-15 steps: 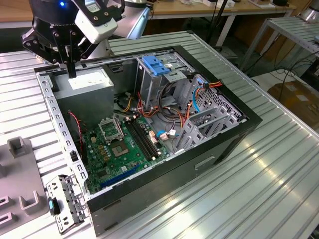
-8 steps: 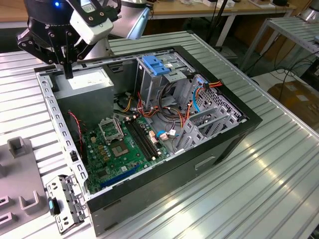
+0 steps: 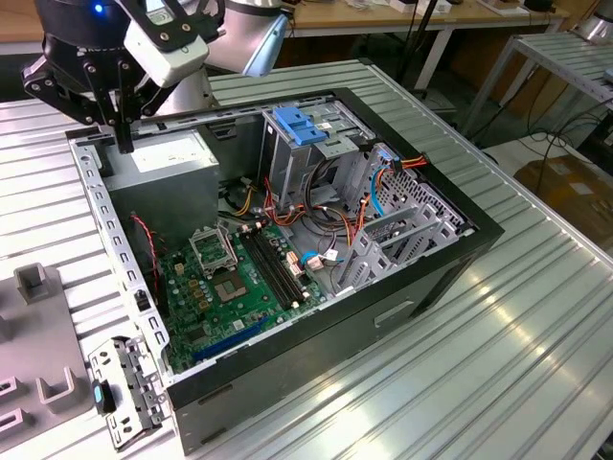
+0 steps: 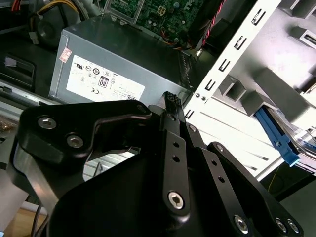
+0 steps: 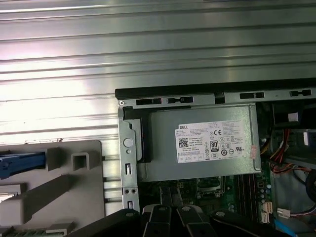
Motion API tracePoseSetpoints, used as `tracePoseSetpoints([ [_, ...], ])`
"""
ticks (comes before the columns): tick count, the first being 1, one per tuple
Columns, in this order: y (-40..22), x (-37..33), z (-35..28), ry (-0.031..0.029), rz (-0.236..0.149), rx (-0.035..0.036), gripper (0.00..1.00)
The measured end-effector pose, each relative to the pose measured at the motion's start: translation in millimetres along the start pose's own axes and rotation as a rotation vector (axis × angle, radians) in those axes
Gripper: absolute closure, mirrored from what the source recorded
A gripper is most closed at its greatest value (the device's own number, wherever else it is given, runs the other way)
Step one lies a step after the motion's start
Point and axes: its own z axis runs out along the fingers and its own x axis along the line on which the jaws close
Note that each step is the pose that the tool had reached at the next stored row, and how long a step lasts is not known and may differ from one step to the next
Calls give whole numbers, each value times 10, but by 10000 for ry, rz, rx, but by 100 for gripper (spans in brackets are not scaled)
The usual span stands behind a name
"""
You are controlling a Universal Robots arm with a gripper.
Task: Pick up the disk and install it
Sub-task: 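Reach for the disk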
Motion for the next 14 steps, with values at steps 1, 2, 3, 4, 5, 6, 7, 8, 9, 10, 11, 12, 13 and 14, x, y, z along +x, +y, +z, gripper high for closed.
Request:
tracePoseSetpoints([
  [1, 0, 6, 0, 0, 0, 0, 89],
  [2, -1, 15, 0, 0, 0, 0, 89],
  [3, -2, 24, 0, 0, 0, 0, 89],
  [4, -2, 31, 0, 0, 0, 0, 89],
  [5, -3, 37, 0, 0, 0, -1, 89],
  [6, -4, 50, 0, 0, 0, 0, 89],
  [7, -4, 56, -1, 0, 0, 0, 89],
  [8, -5, 61, -1, 0, 0, 0, 89],
  [9, -5, 71, -1, 0, 1, 0, 89],
  [10, -6, 79, -1, 0, 0, 0, 89],
  [11, -6, 84, -1, 1, 1, 0, 89],
  [12, -7, 90, -1, 1, 1, 0, 89],
  [13, -7, 96, -2, 1, 1, 1, 89],
  [14, -8, 103, -1, 1, 1, 0, 89],
])
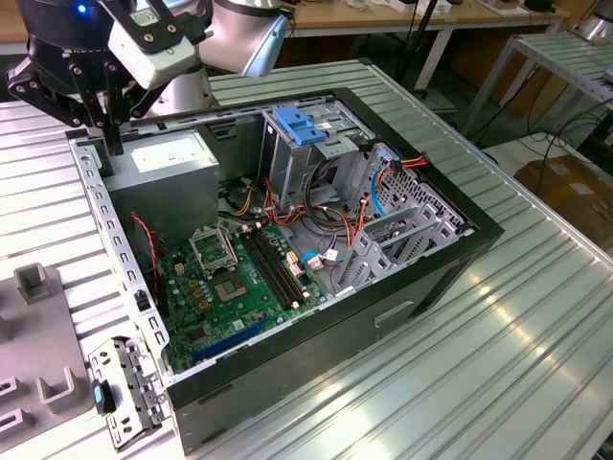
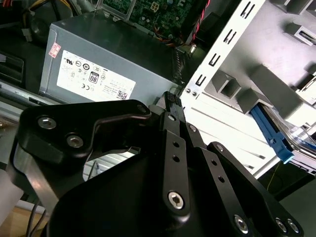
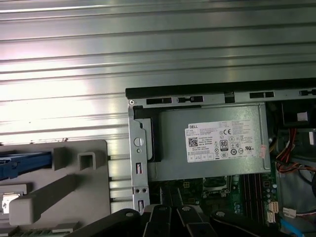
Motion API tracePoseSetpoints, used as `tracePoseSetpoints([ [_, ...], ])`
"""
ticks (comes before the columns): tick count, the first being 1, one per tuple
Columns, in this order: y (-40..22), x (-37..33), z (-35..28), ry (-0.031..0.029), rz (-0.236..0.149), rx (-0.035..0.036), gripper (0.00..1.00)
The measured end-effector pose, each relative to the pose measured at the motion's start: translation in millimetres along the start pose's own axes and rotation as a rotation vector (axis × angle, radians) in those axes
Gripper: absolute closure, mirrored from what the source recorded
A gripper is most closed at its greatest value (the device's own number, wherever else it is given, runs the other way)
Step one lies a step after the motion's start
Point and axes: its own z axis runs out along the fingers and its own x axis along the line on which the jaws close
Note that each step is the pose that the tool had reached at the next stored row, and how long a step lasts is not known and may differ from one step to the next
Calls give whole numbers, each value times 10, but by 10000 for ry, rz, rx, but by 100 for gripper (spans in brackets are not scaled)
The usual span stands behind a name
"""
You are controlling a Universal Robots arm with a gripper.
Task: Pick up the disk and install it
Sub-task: 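Reach for the disk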
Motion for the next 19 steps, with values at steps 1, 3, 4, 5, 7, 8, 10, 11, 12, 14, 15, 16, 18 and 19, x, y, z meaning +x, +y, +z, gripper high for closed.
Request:
tracePoseSetpoints([
  [1, -1, 8, 0, 1, 0, 0, 89],
  [3, -2, 18, 0, 1, -1, 0, 89],
  [4, -2, 24, 0, 1, 0, 0, 89],
  [5, -2, 31, 0, 1, 0, 0, 89],
  [7, -4, 48, -1, 2, -1, 0, 89],
  [8, -5, 59, -1, 2, 0, 0, 89],
  [10, -6, 74, -1, 2, -1, 0, 89],
  [11, -6, 79, -1, 2, -1, 0, 89],
  [12, -7, 84, -1, 3, -1, 0, 89],
  [14, -7, 95, -1, 3, -1, 0, 89],
  [15, -8, 100, -1, 3, 0, 1, 89],
  [16, -8, 106, -1, 3, -1, 0, 89],
  [18, -10, 124, -1, 4, -1, 0, 89],
  [19, -10, 132, -1, 4, 0, 0, 89],
])
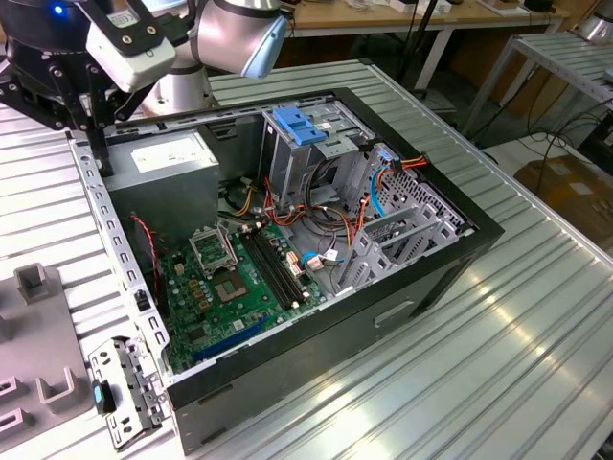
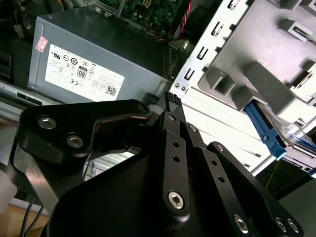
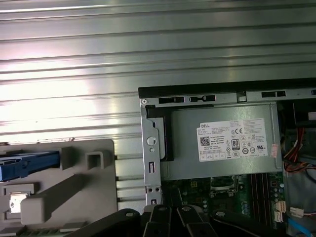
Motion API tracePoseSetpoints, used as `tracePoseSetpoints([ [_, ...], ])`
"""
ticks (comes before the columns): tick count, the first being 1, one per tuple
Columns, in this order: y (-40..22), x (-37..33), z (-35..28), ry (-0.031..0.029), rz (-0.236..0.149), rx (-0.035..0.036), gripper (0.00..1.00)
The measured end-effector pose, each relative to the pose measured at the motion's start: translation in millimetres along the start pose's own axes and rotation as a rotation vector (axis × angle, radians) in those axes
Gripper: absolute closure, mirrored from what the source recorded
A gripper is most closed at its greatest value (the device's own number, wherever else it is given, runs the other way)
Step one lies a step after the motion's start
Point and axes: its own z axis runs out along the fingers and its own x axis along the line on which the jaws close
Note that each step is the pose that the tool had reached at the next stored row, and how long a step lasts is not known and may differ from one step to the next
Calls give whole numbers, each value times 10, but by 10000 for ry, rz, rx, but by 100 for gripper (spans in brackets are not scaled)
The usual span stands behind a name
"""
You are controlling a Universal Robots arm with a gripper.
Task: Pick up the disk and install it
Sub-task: 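Reach for the disk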
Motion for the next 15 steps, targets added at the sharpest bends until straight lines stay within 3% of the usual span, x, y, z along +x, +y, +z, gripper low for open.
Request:
tracePoseSetpoints([
  [15, -8, 107, -2, 4, 0, 1, 89],
])
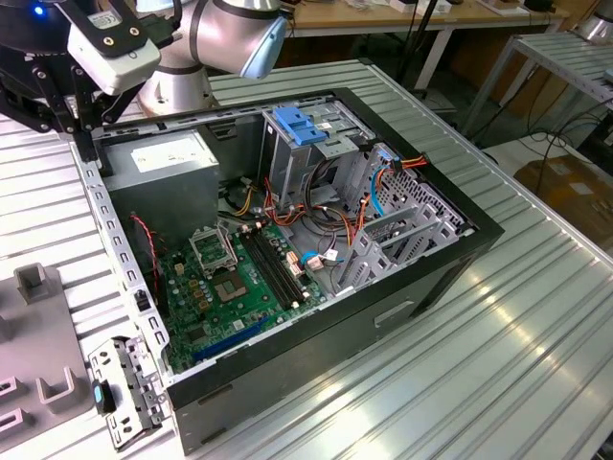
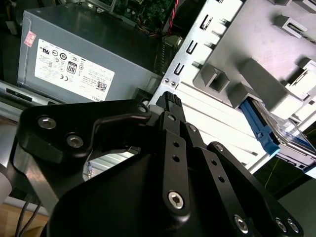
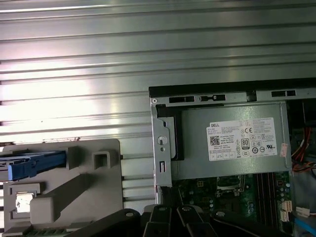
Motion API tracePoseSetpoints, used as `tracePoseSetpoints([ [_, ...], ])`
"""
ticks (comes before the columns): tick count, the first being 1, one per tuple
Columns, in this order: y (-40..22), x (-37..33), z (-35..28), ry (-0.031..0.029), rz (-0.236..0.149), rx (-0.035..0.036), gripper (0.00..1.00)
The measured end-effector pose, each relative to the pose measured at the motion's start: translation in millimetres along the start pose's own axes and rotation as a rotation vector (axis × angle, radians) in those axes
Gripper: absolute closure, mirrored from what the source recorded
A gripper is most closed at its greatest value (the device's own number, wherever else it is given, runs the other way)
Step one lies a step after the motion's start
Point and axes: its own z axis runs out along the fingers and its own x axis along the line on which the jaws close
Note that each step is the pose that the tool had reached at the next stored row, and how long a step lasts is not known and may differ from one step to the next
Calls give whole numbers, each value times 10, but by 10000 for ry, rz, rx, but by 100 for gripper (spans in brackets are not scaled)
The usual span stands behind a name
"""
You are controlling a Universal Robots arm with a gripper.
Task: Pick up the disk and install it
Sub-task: 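Reach for the disk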
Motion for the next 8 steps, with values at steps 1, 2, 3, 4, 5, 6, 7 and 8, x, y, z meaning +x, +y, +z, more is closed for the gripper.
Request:
tracePoseSetpoints([
  [1, 0, 4, 0, 0, 0, 0, 89],
  [2, -1, 7, 1, 0, 0, -1, 89],
  [3, -1, 12, 0, 0, 0, 0, 89],
  [4, -1, 16, 0, 1, 1, 0, 89],
  [5, -2, 22, 0, 0, 0, -1, 89],
  [6, -2, 32, 0, 2, 0, -1, 89],
  [7, -3, 35, 0, 3, 0, 0, 89],
  [8, -3, 38, 0, 5, 0, 0, 89],
])
